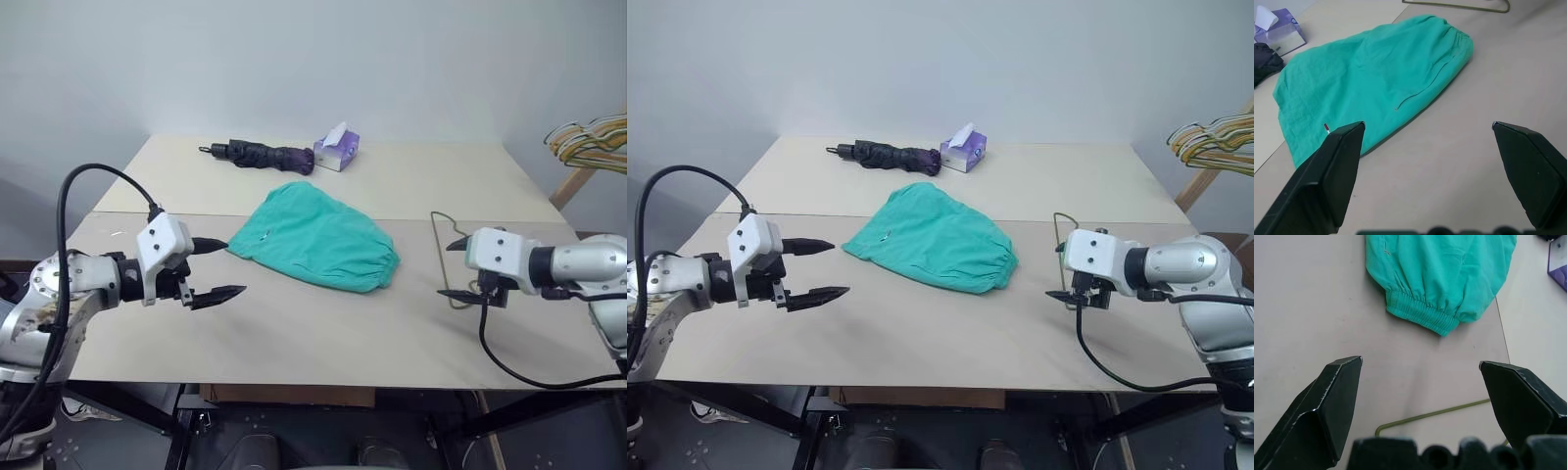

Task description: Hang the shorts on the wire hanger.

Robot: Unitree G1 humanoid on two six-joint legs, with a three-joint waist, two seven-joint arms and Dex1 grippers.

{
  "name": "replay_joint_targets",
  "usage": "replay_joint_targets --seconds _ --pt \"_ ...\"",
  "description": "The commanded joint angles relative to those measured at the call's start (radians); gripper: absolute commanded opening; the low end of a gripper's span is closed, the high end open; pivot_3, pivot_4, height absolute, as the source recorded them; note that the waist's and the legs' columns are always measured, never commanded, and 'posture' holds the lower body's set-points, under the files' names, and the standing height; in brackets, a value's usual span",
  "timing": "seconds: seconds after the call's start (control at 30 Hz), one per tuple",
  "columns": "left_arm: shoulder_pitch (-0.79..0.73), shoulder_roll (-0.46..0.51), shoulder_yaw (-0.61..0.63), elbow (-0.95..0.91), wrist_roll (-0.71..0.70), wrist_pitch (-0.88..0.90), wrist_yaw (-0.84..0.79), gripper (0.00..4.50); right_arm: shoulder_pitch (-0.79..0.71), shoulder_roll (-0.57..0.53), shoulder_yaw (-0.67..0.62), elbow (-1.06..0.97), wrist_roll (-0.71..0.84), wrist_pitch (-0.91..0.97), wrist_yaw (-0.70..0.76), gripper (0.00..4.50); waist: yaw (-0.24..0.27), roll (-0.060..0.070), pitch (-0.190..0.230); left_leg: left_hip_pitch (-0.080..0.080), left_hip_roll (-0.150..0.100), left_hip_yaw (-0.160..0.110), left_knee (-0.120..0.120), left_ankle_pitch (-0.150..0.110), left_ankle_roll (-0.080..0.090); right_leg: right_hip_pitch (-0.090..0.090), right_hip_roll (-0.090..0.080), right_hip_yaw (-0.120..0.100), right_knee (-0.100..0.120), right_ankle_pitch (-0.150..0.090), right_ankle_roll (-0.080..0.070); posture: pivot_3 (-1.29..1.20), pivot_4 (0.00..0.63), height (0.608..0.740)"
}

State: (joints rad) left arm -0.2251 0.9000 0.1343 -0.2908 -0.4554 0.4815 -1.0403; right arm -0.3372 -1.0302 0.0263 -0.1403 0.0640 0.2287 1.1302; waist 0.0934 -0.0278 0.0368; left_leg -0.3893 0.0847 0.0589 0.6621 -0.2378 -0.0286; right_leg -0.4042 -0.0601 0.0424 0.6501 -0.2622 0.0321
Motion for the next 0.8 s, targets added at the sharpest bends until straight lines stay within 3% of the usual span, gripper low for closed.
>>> replay_joint_targets --seconds 0.03,0.8 --pt "-0.027 -0.003 0.032 -0.010 -0.031 -0.007 -0.005 4.50 -0.014 0.000 -0.041 -0.017 0.021 -0.008 -0.015 4.48 0.000 0.000 0.000 0.000 0.000 0.000 0.000 0.000 0.000 0.000 0.000 0.000 0.000 0.000 0.000 0.16 0.000 0.740" --pt "-0.077 0.024 -0.032 0.122 0.068 -0.060 -0.032 4.50 0.023 0.009 -0.045 -0.065 0.022 0.015 -0.053 4.48 -0.006 0.000 0.000 0.000 0.000 0.000 0.000 0.000 0.000 0.000 0.000 0.000 0.000 0.000 0.000 0.12 0.000 0.740"
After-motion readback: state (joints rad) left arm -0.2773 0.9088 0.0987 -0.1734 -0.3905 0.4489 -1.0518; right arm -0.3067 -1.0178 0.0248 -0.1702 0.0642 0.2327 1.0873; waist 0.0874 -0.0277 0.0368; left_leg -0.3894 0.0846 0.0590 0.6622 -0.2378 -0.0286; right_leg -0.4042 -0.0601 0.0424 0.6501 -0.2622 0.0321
